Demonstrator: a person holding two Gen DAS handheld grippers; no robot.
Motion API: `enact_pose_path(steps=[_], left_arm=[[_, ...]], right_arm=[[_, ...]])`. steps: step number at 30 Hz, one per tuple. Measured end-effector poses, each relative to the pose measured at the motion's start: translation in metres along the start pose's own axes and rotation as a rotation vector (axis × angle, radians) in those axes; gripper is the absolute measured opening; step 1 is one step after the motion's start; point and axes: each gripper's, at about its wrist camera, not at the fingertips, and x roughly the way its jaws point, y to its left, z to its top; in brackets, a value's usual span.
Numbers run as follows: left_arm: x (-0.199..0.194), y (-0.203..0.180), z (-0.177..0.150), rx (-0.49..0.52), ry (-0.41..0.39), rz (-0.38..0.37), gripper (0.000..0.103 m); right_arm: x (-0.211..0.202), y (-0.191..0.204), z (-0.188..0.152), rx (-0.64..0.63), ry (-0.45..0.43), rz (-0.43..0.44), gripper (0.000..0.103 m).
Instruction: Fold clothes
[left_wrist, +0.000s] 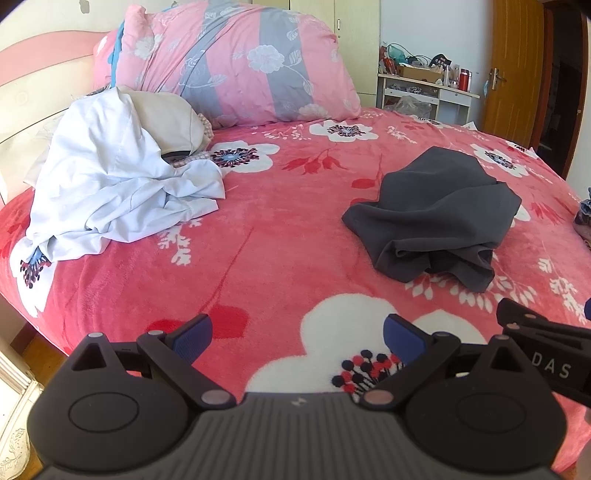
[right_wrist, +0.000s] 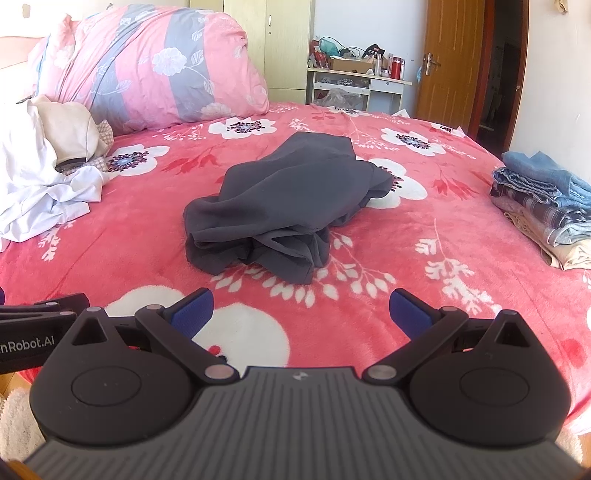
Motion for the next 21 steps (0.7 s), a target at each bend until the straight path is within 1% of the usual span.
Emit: enact_pose_path(steps=[21], left_arm=[[0.0045, 0.0020, -0.0018, -0.004, 0.010, 0.002, 0.100]], right_arm=[[0.0024, -0.0019, -0.0015, 0.010, 0.004, 0.002, 0.102]])
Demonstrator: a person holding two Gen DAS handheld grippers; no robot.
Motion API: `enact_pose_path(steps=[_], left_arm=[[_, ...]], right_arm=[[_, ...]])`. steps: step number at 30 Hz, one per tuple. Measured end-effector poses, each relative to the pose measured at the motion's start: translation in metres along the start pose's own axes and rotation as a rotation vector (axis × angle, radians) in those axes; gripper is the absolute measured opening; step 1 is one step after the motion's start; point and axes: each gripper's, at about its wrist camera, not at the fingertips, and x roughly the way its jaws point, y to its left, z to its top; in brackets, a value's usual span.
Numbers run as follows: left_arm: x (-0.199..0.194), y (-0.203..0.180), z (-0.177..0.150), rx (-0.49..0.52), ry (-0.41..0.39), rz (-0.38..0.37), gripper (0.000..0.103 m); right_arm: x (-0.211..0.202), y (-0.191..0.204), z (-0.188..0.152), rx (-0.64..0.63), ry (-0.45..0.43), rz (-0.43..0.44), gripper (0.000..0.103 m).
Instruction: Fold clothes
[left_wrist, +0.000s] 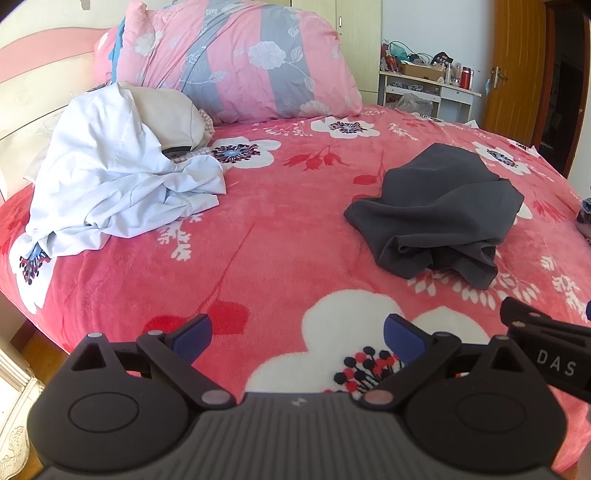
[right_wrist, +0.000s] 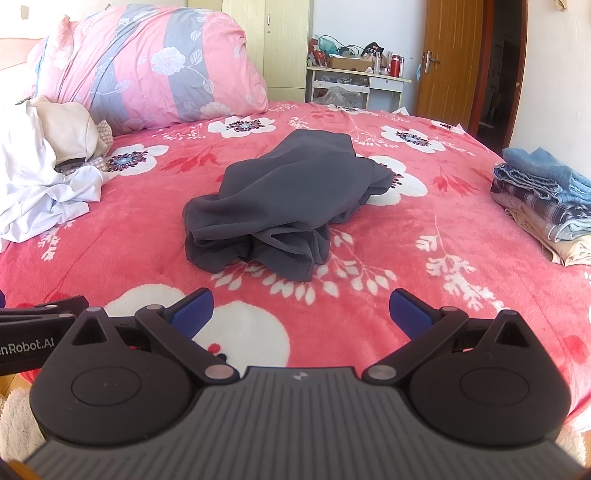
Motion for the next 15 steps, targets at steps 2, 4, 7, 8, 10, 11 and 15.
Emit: enact_pose_path(steps=[2, 4, 7, 8, 10, 11, 15], left_arm=[[0.003, 0.000, 0.000, -0.001, 0.003, 0.001, 0.101], [0.007, -0.001, 0.000, 0.000, 0.004, 0.004, 0.101], [0.014, -0.003, 0.000, 0.012, 0.002, 0.001, 0.101], [0.017, -0.005, 0.001, 0.019, -0.002, -0.002, 0.101], [0.023, -0.008, 0.003, 0.034, -0.011, -0.013, 0.102], [0.025, -0.010, 0.004, 0.042, -0.017, -0.020, 0.103], [0.039, -0.022, 0.016, 0.075, -0.046, -0.065, 0.103]], right_arm=[[0.002, -0.001, 0.000, 0.005, 0.000, 0.004, 0.102], [0.004, -0.003, -0.001, 0.012, -0.003, 0.009, 0.102], [0.008, -0.007, -0.003, 0.027, -0.011, 0.020, 0.102], [0.010, -0.009, -0.003, 0.034, -0.016, 0.027, 0.102], [0.013, -0.015, -0.004, 0.046, -0.032, 0.040, 0.102], [0.015, -0.020, -0.005, 0.053, -0.046, 0.045, 0.102], [0.027, -0.043, -0.005, 0.085, -0.095, 0.046, 0.102]])
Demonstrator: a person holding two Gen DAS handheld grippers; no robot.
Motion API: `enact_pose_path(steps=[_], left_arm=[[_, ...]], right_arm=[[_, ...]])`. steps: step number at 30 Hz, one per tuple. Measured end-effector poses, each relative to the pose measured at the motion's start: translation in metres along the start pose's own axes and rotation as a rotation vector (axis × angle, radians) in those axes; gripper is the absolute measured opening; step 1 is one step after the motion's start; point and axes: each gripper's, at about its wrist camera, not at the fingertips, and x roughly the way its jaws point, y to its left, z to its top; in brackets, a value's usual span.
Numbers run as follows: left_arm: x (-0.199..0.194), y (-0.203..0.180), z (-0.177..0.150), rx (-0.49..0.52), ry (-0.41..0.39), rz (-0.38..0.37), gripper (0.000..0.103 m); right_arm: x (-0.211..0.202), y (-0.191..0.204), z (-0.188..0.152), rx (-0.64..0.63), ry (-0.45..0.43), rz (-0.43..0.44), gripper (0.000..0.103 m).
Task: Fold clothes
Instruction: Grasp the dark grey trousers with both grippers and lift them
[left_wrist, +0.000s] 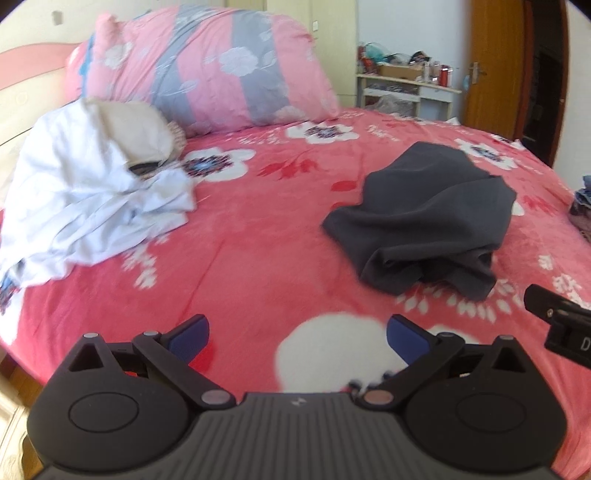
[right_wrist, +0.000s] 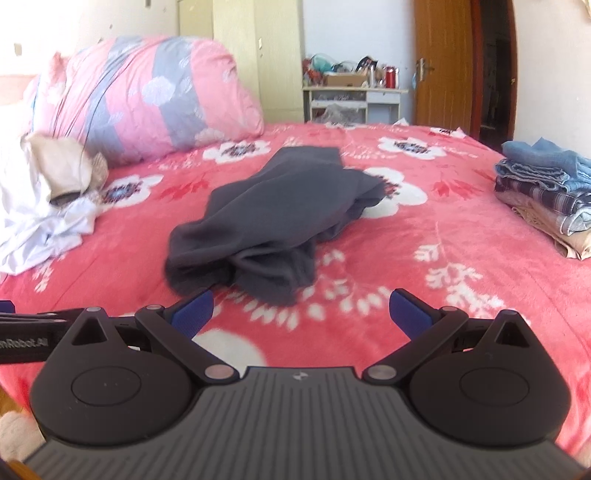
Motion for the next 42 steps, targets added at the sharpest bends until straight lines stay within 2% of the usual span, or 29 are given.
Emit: enact_pose_path(steps=[5, 7, 10, 12, 13, 15, 16, 17, 18, 19, 20, 21, 22, 24, 26, 29, 32, 37, 40, 42], left_arm=[[0.019, -0.031, 0.028, 0.084, -0.080, -0.083, 0.103], [0.029, -0.048, 0.040, 0.131, -0.119, -0.117, 0.102], [0.049, -0.075, 0.054, 0.211, -0.154, -0.150, 0.095], [0.067, -0.095, 0.059, 0.267, -0.154, -0.156, 0.082], [0.076, -0.105, 0.060, 0.296, -0.151, -0.158, 0.079], [0.093, -0.119, 0.059, 0.343, -0.123, -0.158, 0.061], [0.100, -0.122, 0.057, 0.358, -0.103, -0.164, 0.058], [0.107, -0.122, 0.055, 0.359, -0.080, -0.175, 0.048], [0.113, -0.122, 0.052, 0.360, -0.057, -0.186, 0.030], [0.119, -0.121, 0.050, 0.362, -0.035, -0.197, 0.020], [0.125, -0.120, 0.048, 0.360, -0.013, -0.207, 0.005], [0.126, -0.116, 0.047, 0.342, -0.001, -0.216, 0.002], [0.127, -0.110, 0.046, 0.324, 0.008, -0.226, 0.002], [0.119, -0.096, 0.047, 0.287, -0.019, -0.254, 0.001], [0.105, -0.082, 0.048, 0.255, -0.050, -0.294, 0.001], [0.082, -0.063, 0.051, 0.225, -0.084, -0.348, 0.001], [0.055, -0.050, 0.050, 0.206, -0.109, -0.387, 0.001], [0.030, -0.025, 0.041, 0.148, -0.074, -0.439, 0.002], [0.026, -0.016, 0.030, 0.150, -0.054, -0.440, 0.007], [0.027, -0.014, 0.022, 0.151, -0.034, -0.444, 0.021]], right_arm=[[0.029, -0.049, 0.016, 0.113, -0.026, 0.026, 0.102], [0.047, -0.071, 0.027, 0.176, -0.021, 0.058, 0.102], [0.084, -0.106, 0.048, 0.302, 0.009, 0.133, 0.102], [0.111, -0.124, 0.061, 0.390, 0.035, 0.201, 0.102], [0.127, -0.127, 0.065, 0.413, 0.060, 0.235, 0.102], [0.158, -0.132, 0.074, 0.461, 0.109, 0.304, 0.101], [0.173, -0.135, 0.079, 0.484, 0.134, 0.338, 0.101], [0.188, -0.137, 0.083, 0.504, 0.161, 0.371, 0.101], [0.201, -0.134, 0.084, 0.505, 0.197, 0.400, 0.096], [0.213, -0.128, 0.083, 0.503, 0.232, 0.425, 0.092], [0.222, -0.120, 0.081, 0.496, 0.267, 0.443, 0.081], [0.229, -0.114, 0.079, 0.487, 0.295, 0.455, 0.062], [0.230, -0.109, 0.078, 0.478, 0.308, 0.453, 0.054], [0.225, -0.102, 0.079, 0.461, 0.303, 0.448, 0.028], [0.210, -0.105, 0.083, 0.456, 0.262, 0.461, 0.016], [0.183, -0.109, 0.089, 0.444, 0.201, 0.483, 0.008], [0.149, -0.115, 0.096, 0.430, 0.141, 0.511, 0.005], [0.078, -0.138, 0.093, 0.444, 0.049, 0.544, 0.003], [0.035, -0.164, 0.072, 0.494, 0.017, 0.512, 0.003], [0.013, -0.182, 0.050, 0.526, 0.017, 0.453, 0.003]])
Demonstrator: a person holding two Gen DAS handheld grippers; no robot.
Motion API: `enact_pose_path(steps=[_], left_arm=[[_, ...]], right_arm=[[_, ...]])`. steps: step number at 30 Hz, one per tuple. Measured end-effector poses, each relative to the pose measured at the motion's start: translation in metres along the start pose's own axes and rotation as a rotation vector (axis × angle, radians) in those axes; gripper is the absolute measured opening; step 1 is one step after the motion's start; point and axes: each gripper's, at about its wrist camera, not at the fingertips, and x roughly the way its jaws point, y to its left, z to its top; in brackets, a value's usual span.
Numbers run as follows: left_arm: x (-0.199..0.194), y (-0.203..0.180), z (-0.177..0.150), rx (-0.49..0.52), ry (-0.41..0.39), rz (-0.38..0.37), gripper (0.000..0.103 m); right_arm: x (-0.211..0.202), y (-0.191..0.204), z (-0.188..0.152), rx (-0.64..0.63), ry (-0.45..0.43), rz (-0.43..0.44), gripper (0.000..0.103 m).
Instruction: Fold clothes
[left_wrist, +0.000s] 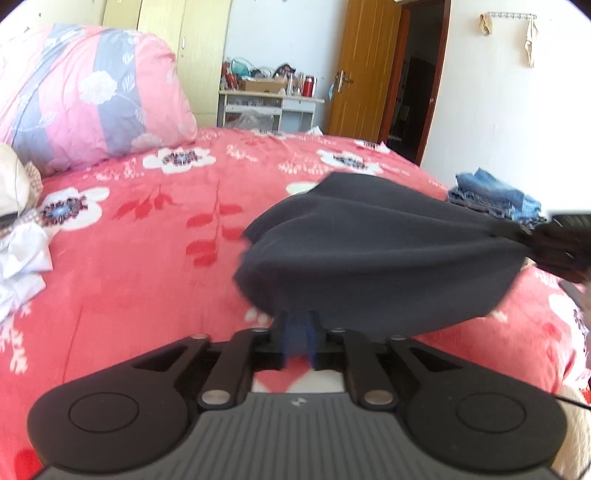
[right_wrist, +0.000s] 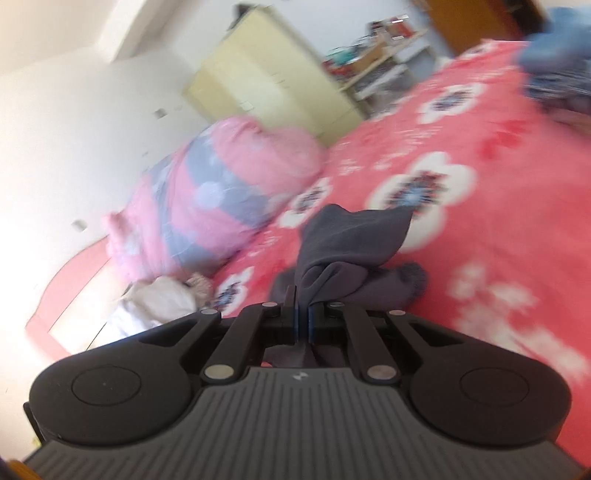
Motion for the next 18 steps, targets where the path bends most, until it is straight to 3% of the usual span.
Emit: enact_pose_path(steps=[5, 8, 13, 18], left_arm=[[0.013, -0.005, -0.009, 0.006, 0.037, -0.041, 0.050], [0.021, -0.014, -0.010, 0.016, 0.042, -0.054, 0.056], [0.038, -0.031, 0.004, 0.010, 0.027, -0.091, 0.064], [0.061, -0.050, 0.030, 0.005, 0.009, -0.123, 0.071]], right_arm=[[-0.048, -0.048, -0.032, 0.004, -0.002, -0.263, 0.003], [-0.069, -0.071, -0.047, 0.048, -0.001, -0.362, 0.003], [-0.094, -0.078, -0.046, 0.057, -0.041, -0.359, 0.004], [-0.110, -0.085, -0.036, 0.078, -0.061, -0.334, 0.013]])
